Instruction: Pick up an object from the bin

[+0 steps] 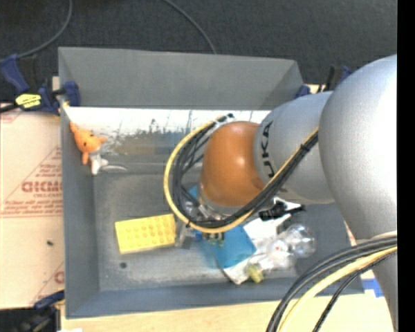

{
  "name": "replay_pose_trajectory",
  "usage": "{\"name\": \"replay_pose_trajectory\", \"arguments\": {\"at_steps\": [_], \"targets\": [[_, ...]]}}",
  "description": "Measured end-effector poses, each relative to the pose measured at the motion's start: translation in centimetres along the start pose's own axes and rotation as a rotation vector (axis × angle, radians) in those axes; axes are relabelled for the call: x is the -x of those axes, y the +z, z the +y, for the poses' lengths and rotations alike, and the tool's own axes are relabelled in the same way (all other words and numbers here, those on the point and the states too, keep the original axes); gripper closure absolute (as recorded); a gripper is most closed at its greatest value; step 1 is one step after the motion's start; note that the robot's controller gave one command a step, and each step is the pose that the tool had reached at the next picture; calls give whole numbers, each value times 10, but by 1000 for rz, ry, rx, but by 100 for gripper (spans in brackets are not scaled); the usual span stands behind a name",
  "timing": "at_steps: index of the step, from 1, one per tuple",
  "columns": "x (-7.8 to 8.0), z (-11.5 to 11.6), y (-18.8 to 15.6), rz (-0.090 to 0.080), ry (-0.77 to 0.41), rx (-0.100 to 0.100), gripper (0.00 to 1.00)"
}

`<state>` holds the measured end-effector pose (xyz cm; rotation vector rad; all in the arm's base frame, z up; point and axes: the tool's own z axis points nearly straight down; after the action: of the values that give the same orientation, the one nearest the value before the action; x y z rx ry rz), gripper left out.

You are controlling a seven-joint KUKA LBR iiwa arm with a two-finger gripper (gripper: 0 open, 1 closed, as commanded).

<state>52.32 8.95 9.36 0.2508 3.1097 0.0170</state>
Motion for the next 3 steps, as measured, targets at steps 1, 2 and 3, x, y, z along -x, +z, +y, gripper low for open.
{"name": "replay_pose_trajectory", "arguments": {"at_steps": [1, 2, 3], "targets": [[0, 0, 0, 0, 0, 0, 100], [53, -17, 3, -17, -90, 5, 100], [53, -17, 3, -17, -89, 5, 100]]}}
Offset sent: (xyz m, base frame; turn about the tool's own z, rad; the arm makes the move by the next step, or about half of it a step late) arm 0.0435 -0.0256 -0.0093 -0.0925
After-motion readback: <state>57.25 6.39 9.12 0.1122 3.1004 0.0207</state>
